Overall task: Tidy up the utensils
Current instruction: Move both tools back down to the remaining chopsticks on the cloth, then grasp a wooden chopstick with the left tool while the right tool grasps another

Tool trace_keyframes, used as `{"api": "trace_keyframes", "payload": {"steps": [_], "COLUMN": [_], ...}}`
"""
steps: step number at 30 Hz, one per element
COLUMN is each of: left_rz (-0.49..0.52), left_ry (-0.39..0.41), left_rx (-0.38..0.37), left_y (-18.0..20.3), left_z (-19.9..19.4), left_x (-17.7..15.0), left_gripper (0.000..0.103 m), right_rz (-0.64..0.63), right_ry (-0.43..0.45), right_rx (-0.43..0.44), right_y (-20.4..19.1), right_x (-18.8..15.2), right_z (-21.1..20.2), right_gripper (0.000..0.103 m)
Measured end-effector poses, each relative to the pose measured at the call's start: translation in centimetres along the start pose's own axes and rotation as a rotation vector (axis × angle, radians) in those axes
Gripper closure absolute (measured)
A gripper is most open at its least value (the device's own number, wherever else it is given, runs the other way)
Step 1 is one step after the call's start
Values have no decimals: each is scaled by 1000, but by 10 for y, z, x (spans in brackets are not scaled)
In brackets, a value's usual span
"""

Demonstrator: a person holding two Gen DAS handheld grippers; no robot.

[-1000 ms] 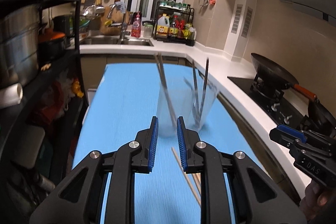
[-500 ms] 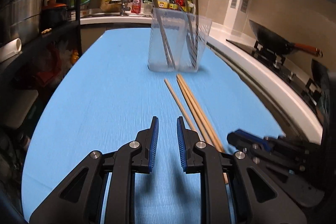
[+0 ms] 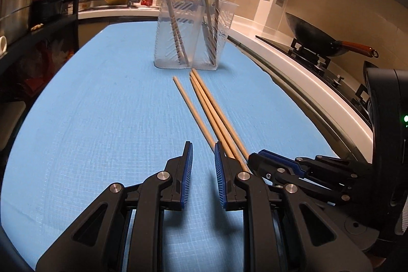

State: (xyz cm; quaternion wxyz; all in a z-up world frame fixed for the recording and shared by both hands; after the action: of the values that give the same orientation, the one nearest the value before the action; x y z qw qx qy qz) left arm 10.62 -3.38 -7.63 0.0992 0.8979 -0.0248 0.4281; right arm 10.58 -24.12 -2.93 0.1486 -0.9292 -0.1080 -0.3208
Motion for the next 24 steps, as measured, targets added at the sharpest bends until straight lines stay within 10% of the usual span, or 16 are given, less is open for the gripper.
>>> {"api": "trace_keyframes", "payload": {"steps": [12, 24], "left_rz": [-38, 83], "left_ry": [-66, -109], "left_rx": [-40, 87], "left_y": [8, 35], "left_z": [13, 24], "left_x": [-6, -14], "left_gripper": [87, 86], "right_rz": [62, 141], "right_ry": [-23, -20], "right_rx": [-62, -111], "right_y": [20, 41], "right_x": [-7, -17], "right_z": [-10, -22], "right_gripper": [98, 98]}}
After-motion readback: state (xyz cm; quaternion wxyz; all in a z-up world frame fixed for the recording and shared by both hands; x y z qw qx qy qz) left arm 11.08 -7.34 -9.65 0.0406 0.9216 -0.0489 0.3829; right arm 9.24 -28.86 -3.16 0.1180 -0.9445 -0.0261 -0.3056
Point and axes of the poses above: each gripper's, at about its wrist camera, not at the fingertips, and z roughly the way its jaws point, y to its right, x to its top, the point moved 6 cm from there along z, roughly the way its jaws point, and after that the axes turned 7 degrees about x, right-handed, at the moved point
